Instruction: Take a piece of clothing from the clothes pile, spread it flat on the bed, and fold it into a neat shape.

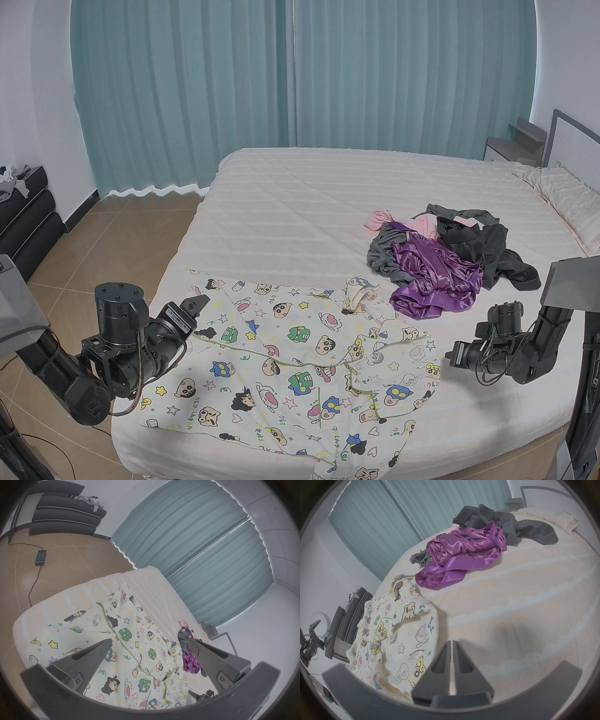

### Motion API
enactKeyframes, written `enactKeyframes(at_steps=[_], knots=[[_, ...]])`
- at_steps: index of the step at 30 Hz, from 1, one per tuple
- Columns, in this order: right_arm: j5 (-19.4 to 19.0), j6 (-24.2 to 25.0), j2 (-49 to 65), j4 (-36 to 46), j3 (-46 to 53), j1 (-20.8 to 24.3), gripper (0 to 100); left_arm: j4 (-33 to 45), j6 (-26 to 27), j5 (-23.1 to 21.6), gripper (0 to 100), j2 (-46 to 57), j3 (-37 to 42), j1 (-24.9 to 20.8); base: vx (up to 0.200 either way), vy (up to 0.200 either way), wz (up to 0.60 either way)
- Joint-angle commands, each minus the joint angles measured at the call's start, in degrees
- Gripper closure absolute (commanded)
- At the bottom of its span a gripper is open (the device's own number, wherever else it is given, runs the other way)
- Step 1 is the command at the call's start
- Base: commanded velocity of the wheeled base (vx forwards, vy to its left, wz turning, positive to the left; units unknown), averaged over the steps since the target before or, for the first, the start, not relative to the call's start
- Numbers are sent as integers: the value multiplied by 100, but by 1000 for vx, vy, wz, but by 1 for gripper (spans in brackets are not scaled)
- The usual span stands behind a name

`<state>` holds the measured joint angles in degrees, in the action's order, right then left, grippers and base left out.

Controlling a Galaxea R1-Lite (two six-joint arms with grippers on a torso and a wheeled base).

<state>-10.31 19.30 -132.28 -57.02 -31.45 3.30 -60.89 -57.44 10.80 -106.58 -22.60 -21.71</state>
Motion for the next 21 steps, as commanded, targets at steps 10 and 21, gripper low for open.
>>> enactKeyframes(at_steps=[10,21], knots=[[12,1296,915,173,-863,1190,0,-28,-21,19,0,50,177,-158,0,0,0],[697,2904,-597,1940,-4115,2060,0,-151,-153,-25,0,270,661,-123,0,0,0]])
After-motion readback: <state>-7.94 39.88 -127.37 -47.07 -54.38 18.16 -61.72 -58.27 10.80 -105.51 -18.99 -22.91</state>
